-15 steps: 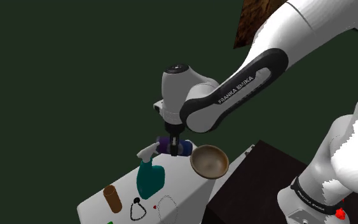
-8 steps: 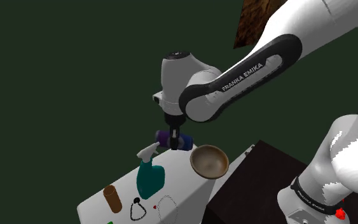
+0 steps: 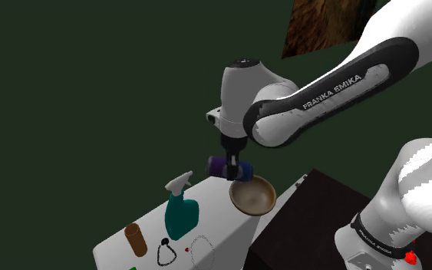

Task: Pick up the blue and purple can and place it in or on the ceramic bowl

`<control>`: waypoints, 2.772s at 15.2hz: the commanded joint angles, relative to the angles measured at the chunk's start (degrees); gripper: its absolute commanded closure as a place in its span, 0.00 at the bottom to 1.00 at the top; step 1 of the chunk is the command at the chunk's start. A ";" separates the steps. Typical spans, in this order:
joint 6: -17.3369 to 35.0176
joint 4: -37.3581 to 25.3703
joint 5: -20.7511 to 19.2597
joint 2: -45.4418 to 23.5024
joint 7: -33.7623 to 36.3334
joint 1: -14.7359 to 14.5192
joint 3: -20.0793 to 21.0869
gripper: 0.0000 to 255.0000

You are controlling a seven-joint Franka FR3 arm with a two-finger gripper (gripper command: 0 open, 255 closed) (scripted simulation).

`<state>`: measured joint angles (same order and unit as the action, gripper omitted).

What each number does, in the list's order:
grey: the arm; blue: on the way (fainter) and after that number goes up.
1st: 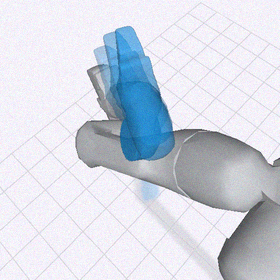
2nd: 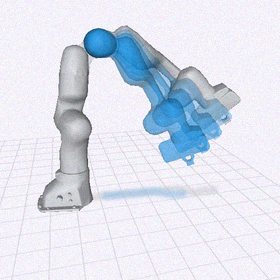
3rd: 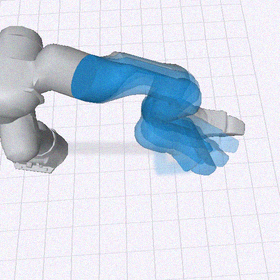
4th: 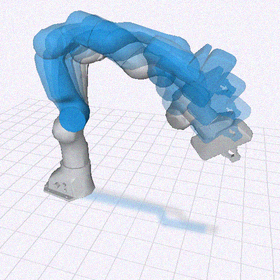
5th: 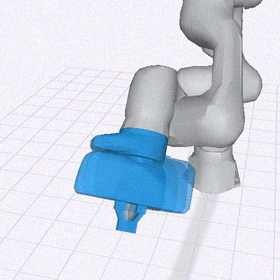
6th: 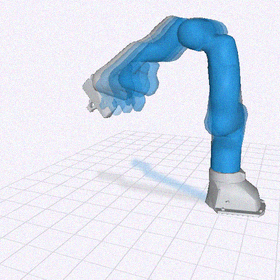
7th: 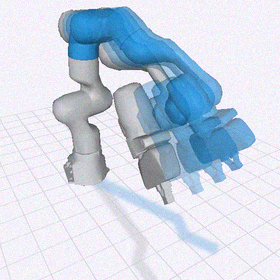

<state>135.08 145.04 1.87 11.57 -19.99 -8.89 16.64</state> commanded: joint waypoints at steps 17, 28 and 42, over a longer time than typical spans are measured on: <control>11.30 18.50 2.96 7.33 -5.39 -0.22 -2.50 1.00; 13.19 18.80 2.63 5.72 -5.09 0.02 -2.26 0.00; 2.64 16.61 3.85 14.13 -6.12 -1.11 -3.40 0.00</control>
<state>137.79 161.66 5.71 25.66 -26.13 -9.99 13.23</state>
